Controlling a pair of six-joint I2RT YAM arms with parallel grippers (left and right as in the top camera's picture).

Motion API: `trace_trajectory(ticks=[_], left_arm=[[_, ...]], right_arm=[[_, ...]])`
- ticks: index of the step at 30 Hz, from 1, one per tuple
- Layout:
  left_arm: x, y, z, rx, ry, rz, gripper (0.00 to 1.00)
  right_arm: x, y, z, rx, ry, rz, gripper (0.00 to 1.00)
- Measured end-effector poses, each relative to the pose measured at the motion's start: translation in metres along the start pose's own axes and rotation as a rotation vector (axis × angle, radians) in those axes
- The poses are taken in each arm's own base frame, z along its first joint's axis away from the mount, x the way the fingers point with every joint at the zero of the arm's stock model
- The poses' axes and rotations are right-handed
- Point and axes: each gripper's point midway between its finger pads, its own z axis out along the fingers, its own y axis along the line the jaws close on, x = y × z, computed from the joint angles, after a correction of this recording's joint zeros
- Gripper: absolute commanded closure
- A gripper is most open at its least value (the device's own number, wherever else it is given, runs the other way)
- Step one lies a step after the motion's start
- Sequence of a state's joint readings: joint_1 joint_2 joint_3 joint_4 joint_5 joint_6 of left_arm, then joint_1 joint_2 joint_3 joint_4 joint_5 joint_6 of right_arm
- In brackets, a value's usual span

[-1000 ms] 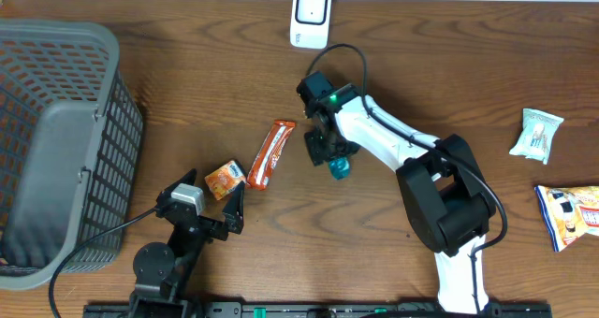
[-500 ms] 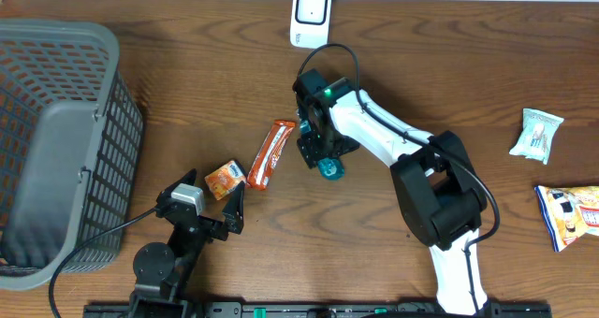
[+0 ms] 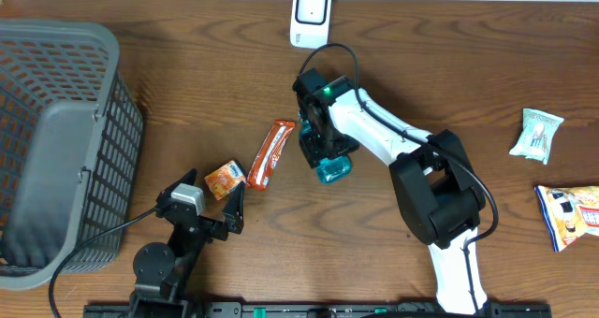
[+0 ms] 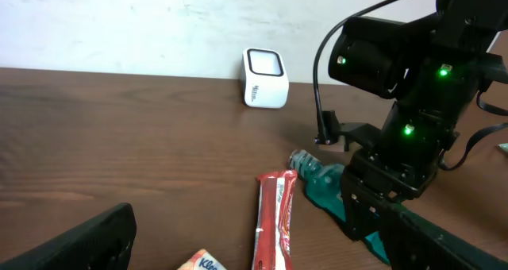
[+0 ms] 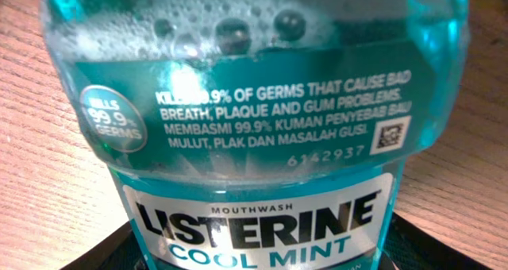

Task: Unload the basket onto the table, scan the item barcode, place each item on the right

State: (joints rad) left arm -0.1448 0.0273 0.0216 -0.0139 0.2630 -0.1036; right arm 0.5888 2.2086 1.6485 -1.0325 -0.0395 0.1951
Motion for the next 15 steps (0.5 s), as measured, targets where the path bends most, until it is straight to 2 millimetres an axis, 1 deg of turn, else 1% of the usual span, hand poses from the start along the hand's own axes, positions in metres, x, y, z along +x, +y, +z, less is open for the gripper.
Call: trace_trajectory(ticks=[4,9,11,12,15], left_arm=[[0.0,0.0,0.0,0.0,0.0,0.0,0.02],[0.0,0.0,0.0,0.0,0.0,0.0,0.02],[0.0,0.0,0.0,0.0,0.0,0.0,0.02],[0.0,0.0,0.0,0.0,0.0,0.0,0.02],[0.0,0.0,0.0,0.0,0.0,0.0,0.02]], right_arm=[[0.002,-0.008,0.0,0.082,-0.002,0.05,0.39],[0.0,-0.011,-0.004,0.209,-0.049,0.084,0.56],[-0.001,-0.013,-0.008,0.263,-0.071,0.088,0.59],[-0.003,-0.016,-0.013,0.302,-0.096,0.093,0.59],[-0.005,-0.02,-0.014,0.329,-0.11,0.113,0.5]])
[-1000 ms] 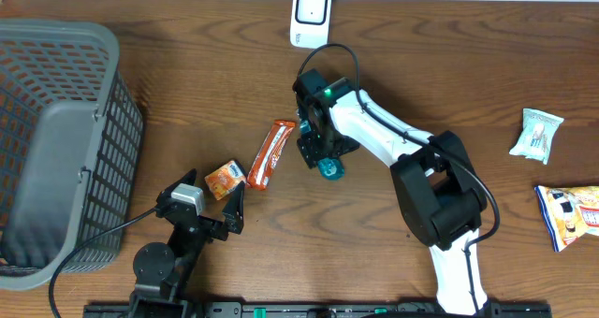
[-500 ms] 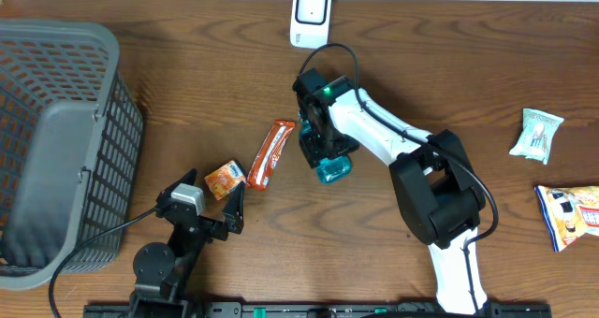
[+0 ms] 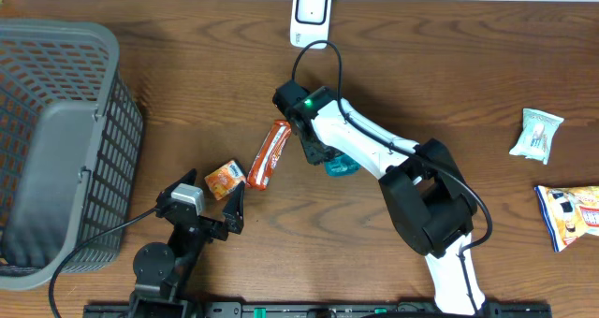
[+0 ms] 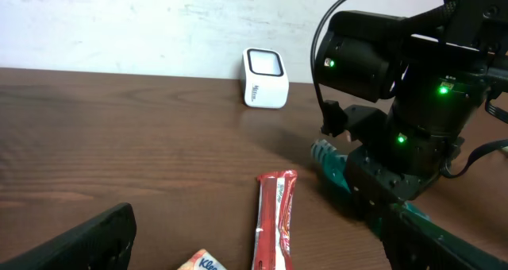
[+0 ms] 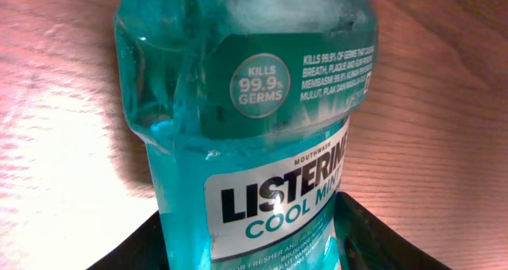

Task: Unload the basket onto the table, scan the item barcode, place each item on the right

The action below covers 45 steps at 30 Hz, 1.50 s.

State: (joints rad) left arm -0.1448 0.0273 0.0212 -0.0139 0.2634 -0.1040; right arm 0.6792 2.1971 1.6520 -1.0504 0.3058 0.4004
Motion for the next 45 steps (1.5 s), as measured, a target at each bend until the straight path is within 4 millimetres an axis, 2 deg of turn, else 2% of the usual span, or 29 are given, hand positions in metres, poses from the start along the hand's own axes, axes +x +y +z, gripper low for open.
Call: trace_trajectory(ticks=[1,5,6,7,9,13,18,22,28,32,35,38,42,43,44,45], left_arm=[[0.0,0.0,0.0,0.0,0.0,0.0,0.02],[0.0,0.0,0.0,0.0,0.0,0.0,0.02],[0.0,0.0,0.0,0.0,0.0,0.0,0.02],[0.0,0.0,0.0,0.0,0.0,0.0,0.02],[0.0,0.0,0.0,0.0,0.0,0.0,0.02],[0.0,0.0,0.0,0.0,0.0,0.0,0.02],[0.0,0.0,0.0,0.0,0.0,0.0,0.02],[0.0,0.0,0.0,0.0,0.0,0.0,0.02],[0.0,0.0,0.0,0.0,0.0,0.0,0.02],[0.0,0.0,0.0,0.0,0.0,0.0,0.02],[0.0,0.0,0.0,0.0,0.0,0.0,0.02],[0.0,0.0,0.0,0.0,0.0,0.0,0.02],[0.0,0.0,0.0,0.0,0.0,0.0,0.02],[0.0,0.0,0.0,0.0,0.0,0.0,0.02],[0.0,0.0,0.0,0.0,0.0,0.0,0.02],[0.0,0.0,0.0,0.0,0.0,0.0,0.02]], right_arm=[[0.0,0.0,0.0,0.0,0.0,0.004,0.5],[-0.001,0.0,0.0,0.0,-0.003,0.015,0.61],[-0.001,-0.001,0.0,0.004,-0.006,0.016,0.65],[-0.001,-0.001,-0.001,0.005,-0.009,0.016,0.74],[-0.003,-0.004,-0.003,0.017,-0.02,0.021,0.81],[-0.011,-0.01,-0.014,0.007,-0.051,0.033,0.85],[-0.013,-0.007,-0.013,-0.032,-0.045,0.04,0.93],[-0.012,0.0,-0.014,-0.094,-0.031,-0.028,0.93],[-0.01,0.016,-0.018,-0.238,-0.006,-0.124,0.86],[-0.01,0.017,-0.018,-0.29,0.007,-0.131,0.69],[-0.004,0.019,-0.008,-0.323,0.041,-0.132,0.67],[0.009,0.023,0.008,-0.332,0.109,-0.136,0.63],[0.01,0.025,0.007,-0.348,0.112,-0.136,0.59],[0.01,0.025,0.007,-0.349,0.113,-0.136,0.55],[0.01,0.026,0.007,-0.352,0.114,-0.135,0.41],[0.01,0.027,0.006,-0.356,0.114,-0.136,0.37]])
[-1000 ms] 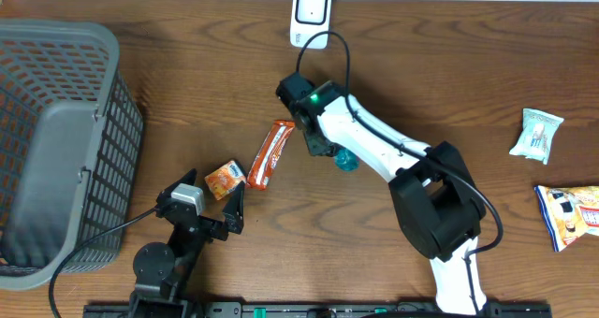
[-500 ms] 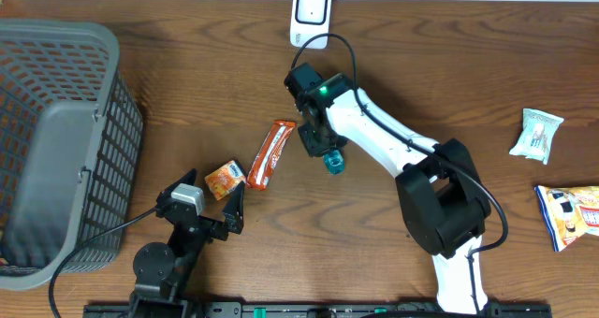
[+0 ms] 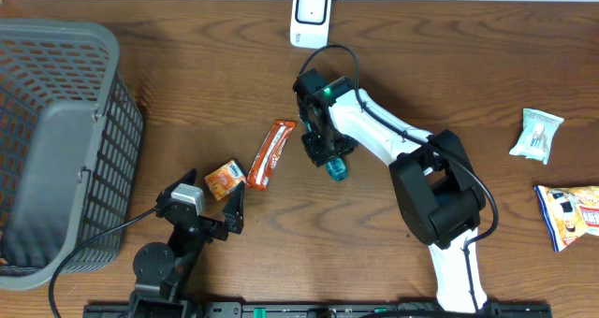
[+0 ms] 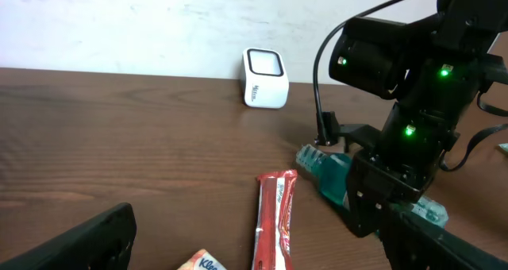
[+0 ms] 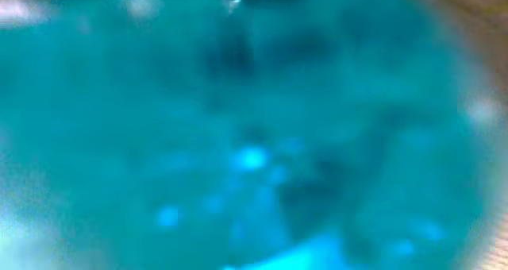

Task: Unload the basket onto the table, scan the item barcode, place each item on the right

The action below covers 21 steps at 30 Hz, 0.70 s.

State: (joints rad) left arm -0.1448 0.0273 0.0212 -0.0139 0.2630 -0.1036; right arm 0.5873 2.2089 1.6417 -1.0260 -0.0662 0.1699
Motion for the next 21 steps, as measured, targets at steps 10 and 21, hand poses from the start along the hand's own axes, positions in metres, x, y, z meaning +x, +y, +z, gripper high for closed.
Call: trace_trajectory(ticks=[10,21], left_arm=[[0.0,0.0,0.0,0.0,0.0,0.0,0.02],[0.0,0.0,0.0,0.0,0.0,0.0,0.02]], right_arm=[[0.003,0.001,-0.003,-0.006,0.016,0.006,0.3],[-0.007,0.006,-0.044,-0.005,0.028,0.019,0.13]])
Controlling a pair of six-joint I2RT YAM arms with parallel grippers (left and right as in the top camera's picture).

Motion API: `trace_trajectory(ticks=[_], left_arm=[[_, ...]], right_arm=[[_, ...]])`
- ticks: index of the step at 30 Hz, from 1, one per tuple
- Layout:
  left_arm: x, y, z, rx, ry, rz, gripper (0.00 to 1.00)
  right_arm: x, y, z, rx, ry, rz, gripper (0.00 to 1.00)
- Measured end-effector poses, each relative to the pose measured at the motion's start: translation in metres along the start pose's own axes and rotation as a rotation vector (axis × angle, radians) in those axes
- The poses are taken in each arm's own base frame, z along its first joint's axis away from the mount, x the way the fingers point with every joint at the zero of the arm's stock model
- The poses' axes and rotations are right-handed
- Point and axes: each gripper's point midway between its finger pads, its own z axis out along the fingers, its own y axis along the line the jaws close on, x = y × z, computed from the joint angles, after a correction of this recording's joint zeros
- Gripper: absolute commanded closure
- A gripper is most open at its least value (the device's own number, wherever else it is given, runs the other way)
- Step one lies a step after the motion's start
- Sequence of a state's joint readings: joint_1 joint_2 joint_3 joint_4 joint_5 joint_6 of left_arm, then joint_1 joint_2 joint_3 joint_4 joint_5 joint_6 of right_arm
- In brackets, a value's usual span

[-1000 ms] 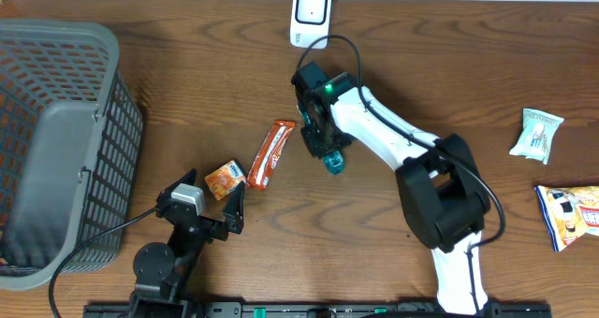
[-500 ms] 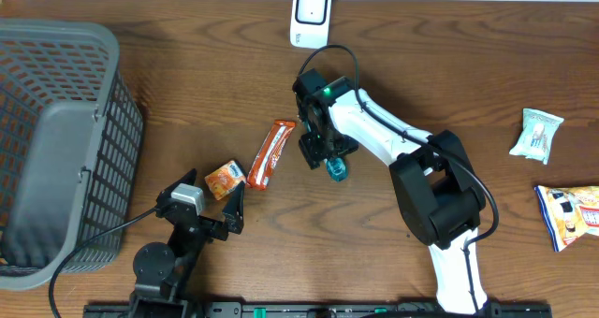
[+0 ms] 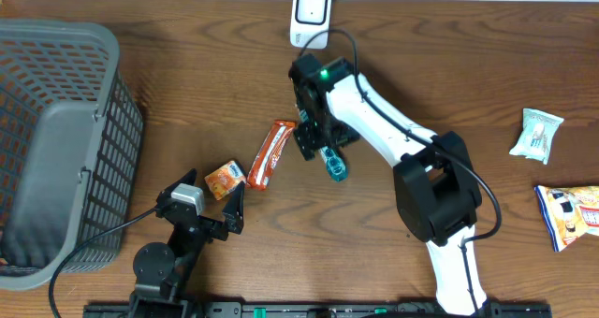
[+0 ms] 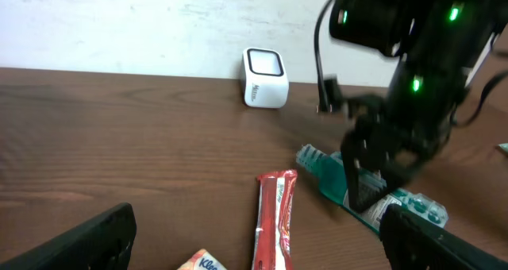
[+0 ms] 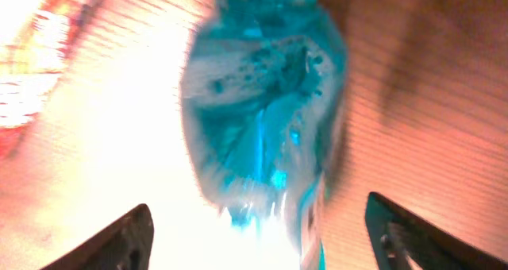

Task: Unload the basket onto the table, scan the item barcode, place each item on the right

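A teal Listerine mouthwash bottle lies on its side on the brown table, free of any grip. In the left wrist view the bottle rests under the right arm. My right gripper hovers open just over the bottle's end, fingers spread wide on either side. The white barcode scanner stands at the table's far edge, also in the left wrist view. My left gripper sits open near the front edge with nothing in it.
A red snack bar lies left of the bottle, and an orange tissue packet in front of the left gripper. A grey mesh basket fills the left side. A white packet and snack bag lie far right.
My right gripper has opened and let go of the bottle, which now lies on the table. The gripper has drawn back a little toward the scanner. The left arm has not moved.
My right gripper held the bottle low at the table's middle, label toward its camera. It then stood further left, near the red bar. Later it was back at the middle with the bottle turned. Now the bottle lies released on its side.
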State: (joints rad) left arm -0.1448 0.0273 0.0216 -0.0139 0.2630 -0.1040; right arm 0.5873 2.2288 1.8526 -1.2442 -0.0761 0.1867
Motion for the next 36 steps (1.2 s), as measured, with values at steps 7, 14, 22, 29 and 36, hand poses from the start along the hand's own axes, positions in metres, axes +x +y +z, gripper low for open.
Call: trace_trajectory(ticks=[7,14,22,29,36], left_arm=[[0.0,0.0,0.0,0.0,0.0,0.0,0.02],[0.0,0.0,0.0,0.0,0.0,0.0,0.02],[0.0,0.0,0.0,0.0,0.0,0.0,0.02],[0.0,0.0,0.0,0.0,0.0,0.0,0.02],[0.0,0.0,0.0,0.0,0.0,0.0,0.02]], right_arm=[[-0.006,0.005,-0.052,-0.011,-0.058,0.018,0.04],[0.033,0.002,-0.121,-0.011,-0.114,0.027,0.01],[0.079,0.0,-0.171,0.095,-0.258,0.054,0.01],[0.089,0.013,-0.119,0.127,-0.378,0.093,0.01],[0.059,0.012,-0.087,0.13,-0.502,0.091,0.01]])
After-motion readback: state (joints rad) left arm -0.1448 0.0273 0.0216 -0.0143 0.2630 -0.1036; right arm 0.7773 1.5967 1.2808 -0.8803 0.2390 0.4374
